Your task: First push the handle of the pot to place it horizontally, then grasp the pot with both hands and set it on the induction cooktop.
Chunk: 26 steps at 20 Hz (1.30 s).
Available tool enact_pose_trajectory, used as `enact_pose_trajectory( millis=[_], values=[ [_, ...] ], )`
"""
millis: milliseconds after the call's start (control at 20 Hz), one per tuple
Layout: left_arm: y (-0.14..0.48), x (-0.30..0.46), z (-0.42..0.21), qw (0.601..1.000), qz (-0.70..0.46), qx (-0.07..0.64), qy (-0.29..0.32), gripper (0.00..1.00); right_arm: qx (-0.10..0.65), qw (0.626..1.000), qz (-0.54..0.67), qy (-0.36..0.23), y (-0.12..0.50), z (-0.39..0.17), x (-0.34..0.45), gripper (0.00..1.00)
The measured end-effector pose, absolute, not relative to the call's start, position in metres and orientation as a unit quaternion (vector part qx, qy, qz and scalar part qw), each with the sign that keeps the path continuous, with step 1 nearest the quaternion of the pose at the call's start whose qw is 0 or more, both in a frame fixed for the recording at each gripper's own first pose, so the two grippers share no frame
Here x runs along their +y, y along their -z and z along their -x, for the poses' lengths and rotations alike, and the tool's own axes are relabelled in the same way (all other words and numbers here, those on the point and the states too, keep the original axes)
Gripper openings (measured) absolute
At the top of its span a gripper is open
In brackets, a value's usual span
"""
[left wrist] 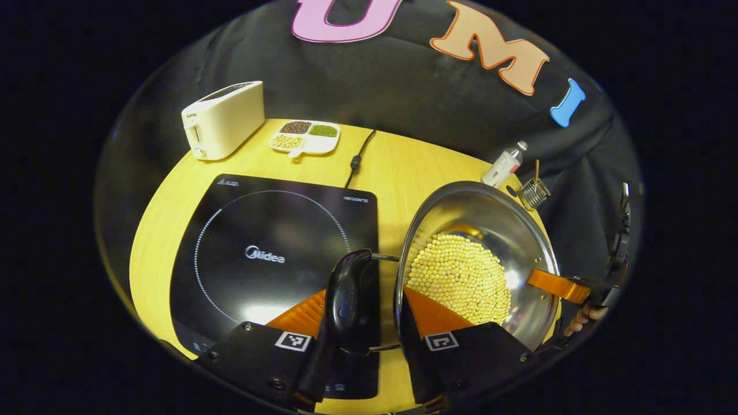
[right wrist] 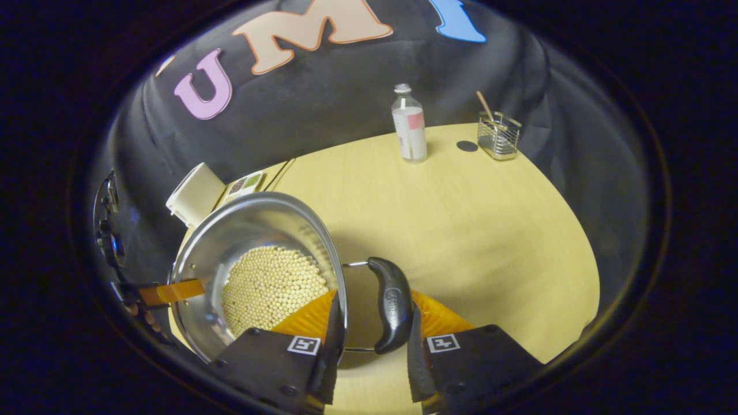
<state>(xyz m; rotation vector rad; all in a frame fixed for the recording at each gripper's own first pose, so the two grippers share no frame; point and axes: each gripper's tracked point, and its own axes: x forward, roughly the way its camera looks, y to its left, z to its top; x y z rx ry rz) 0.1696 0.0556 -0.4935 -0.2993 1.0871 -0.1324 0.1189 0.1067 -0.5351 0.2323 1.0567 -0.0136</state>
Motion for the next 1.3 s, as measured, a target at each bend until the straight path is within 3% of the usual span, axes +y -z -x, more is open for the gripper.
enact_pose_trajectory(
  millis=[450, 750, 950, 1000, 1100, 1150, 1250, 1300],
  values=[
    [0.506, 0.176, -0.186, 0.843, 0.14, 0.51, 0.094, 0.57, 0.498, 0.86, -0.101, 0.045, 0.527, -0.114, 0.229, 0.46],
    [0.519, 0.241, -0.196, 0.849, 0.142, 0.503, 0.074, 0.58, 0.506, 0.857, -0.089, 0.035, 0.531, -0.127, 0.295, 0.46],
    [0.523, 0.266, -0.198, 0.853, 0.141, 0.499, 0.062, 0.56, 0.514, 0.853, -0.086, 0.023, 0.54, -0.132, 0.322, 0.46],
    [0.526, 0.27, -0.198, 0.852, 0.143, 0.5, 0.059, 0.58, 0.516, 0.852, -0.086, 0.022, 0.542, -0.133, 0.326, 0.52],
    [0.526, 0.274, -0.203, 0.858, 0.14, 0.49, 0.06, 0.57, 0.515, 0.853, -0.088, 0.021, 0.542, -0.137, 0.332, 0.46],
    [0.528, 0.274, -0.204, 0.858, 0.134, 0.491, 0.064, 0.57, 0.516, 0.851, -0.089, 0.021, 0.545, -0.136, 0.333, 0.52],
    [0.527, 0.274, -0.209, 0.863, 0.129, 0.483, 0.071, 0.57, 0.517, 0.851, -0.095, 0.024, 0.548, -0.137, 0.334, 0.53],
    [0.527, 0.275, -0.21, 0.864, 0.129, 0.481, 0.071, 0.56, 0.519, 0.849, -0.1, 0.025, 0.55, -0.136, 0.335, 0.46]
  ],
)
